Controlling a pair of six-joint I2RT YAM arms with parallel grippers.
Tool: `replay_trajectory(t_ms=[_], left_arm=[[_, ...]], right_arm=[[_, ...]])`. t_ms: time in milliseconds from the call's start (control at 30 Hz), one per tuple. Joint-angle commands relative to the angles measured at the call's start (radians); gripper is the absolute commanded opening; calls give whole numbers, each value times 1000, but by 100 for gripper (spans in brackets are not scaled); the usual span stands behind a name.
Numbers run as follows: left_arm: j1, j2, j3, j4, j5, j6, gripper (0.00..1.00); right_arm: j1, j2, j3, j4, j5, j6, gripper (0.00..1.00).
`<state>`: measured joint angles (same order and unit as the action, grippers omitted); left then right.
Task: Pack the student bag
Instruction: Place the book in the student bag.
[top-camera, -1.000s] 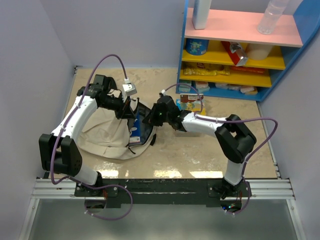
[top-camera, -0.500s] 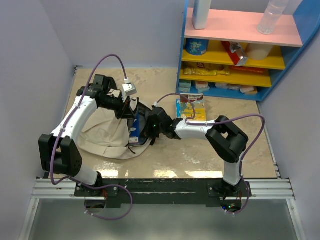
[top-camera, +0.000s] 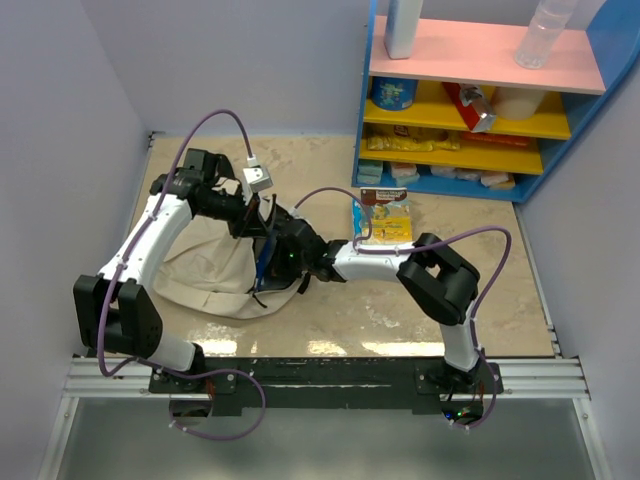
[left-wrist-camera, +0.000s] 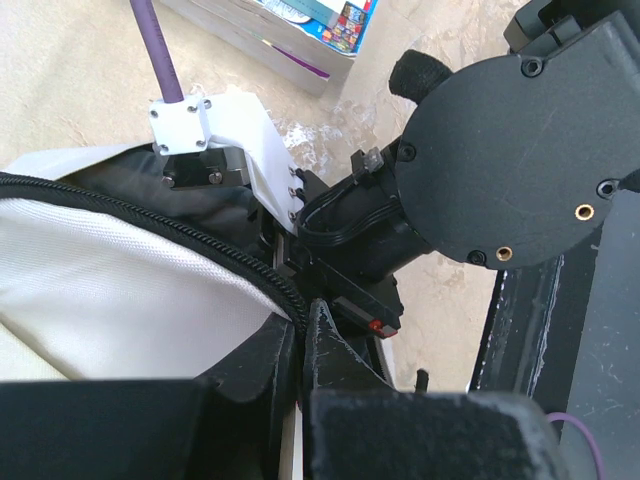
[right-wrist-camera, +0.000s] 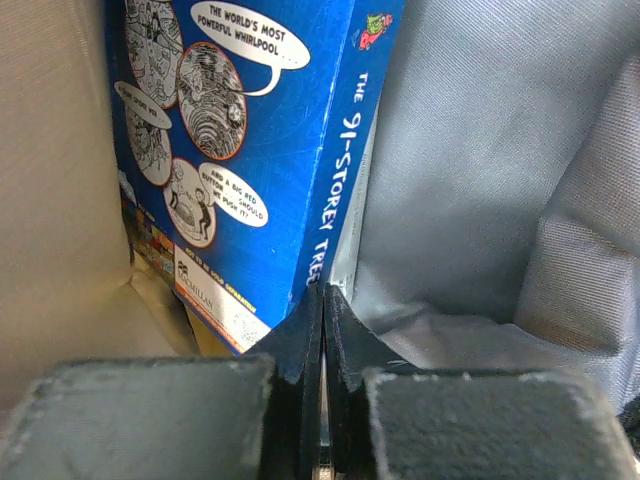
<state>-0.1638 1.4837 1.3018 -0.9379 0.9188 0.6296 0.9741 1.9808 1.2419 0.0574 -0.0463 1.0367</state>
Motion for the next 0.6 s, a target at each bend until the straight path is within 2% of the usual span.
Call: replay_trajectory(t_ms=[0, 200, 300, 567], left_arm=[[1, -59, 11, 25, 60, 7, 0], [1, -53, 14, 7, 71, 21, 0], [1, -48, 19, -10, 78, 33, 0], [1, -40, 20, -24, 77, 36, 0]], right_arm=[[2, -1, 42, 16, 63, 26, 0], [-20, 0, 22, 18, 111, -4, 0], [-43, 0, 62, -33, 192, -50, 0], [-92, 73, 160, -30, 177, -50, 0]])
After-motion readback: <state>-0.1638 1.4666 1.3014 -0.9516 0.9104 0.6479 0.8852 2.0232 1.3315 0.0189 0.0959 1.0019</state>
